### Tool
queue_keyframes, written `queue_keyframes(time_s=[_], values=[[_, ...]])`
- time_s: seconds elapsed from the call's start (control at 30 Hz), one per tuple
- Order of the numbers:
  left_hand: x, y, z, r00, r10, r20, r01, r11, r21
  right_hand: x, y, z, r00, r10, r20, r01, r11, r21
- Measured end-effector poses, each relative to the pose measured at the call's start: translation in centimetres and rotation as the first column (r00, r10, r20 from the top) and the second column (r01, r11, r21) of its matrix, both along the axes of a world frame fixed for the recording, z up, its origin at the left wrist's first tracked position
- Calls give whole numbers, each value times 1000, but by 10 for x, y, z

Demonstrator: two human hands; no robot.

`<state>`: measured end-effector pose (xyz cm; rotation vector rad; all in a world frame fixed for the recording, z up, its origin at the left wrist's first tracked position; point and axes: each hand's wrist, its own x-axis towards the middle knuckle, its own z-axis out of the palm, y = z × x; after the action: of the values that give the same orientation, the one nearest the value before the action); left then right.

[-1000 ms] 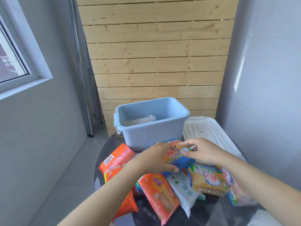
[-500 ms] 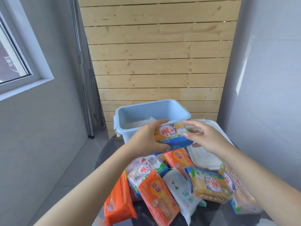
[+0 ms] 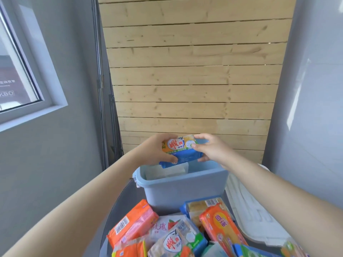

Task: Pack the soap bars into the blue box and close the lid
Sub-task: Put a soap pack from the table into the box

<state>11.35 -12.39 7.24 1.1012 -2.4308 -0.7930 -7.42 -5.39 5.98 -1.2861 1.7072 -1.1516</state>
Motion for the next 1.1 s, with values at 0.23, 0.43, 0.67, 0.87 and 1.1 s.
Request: queue_keyframes(time_s=[0.23,0.43,0.67,0.87,1.1], values=[[8,-37,-22,977,-59,207,51,998,44,1,-50,-18,991,136,-1,-130,947,295],[13,-45,-27,939,-153,307,101,979,176,-4,-58,-31,944,256,209,-324,841,433],[5,-47,-37,970,-53,236,-3,973,233,0,-63,-40,945,326,18,-287,802,524],[-2,-51,-50,945,-23,325,-39,982,185,17,-71,-49,941,336,-32,-250,758,602],[-3,-49,-53,948,-8,319,-38,990,138,21,-75,-57,948,317,-39,-235,775,587]])
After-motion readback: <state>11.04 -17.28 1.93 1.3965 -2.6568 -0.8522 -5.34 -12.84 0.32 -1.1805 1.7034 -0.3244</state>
